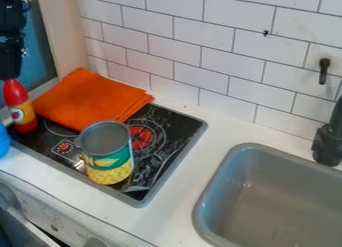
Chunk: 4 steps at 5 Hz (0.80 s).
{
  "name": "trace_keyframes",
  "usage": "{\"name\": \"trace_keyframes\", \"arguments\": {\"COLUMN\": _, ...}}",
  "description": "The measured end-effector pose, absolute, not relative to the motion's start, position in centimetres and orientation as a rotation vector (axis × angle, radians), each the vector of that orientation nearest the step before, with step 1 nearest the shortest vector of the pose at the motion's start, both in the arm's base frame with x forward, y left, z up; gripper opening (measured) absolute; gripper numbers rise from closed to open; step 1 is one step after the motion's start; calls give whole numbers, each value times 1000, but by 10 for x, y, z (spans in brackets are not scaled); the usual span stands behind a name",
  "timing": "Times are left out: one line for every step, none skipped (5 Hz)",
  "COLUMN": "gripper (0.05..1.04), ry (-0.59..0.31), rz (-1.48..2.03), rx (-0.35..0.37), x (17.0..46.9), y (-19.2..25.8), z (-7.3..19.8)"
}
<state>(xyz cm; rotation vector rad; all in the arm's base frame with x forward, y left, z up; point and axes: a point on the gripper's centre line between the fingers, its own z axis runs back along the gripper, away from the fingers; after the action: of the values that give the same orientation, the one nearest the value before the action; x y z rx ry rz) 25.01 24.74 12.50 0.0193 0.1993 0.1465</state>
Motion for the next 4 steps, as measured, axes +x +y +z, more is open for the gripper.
{"name": "trace_keyframes", "arguments": {"gripper": 378, "ry": 199, "rz": 150, "rx": 14, "x": 250, "y": 247, "z": 125}}
{"name": "trace_keyframes", "arguments": {"gripper": 328, "ry": 214, "rz": 144, "rx": 3, "x": 248, "y": 245, "z": 125}}
{"name": "trace_keyframes", "arguments": {"gripper": 328, "ry": 219, "rz": 147, "rx": -16, "x": 247, "y": 240, "z": 131}}
{"name": "trace_keyframes", "arguments": {"gripper": 328, "ry": 110, "rz": 124, "rx": 33, "x": 260, "y": 212, "z": 182}}
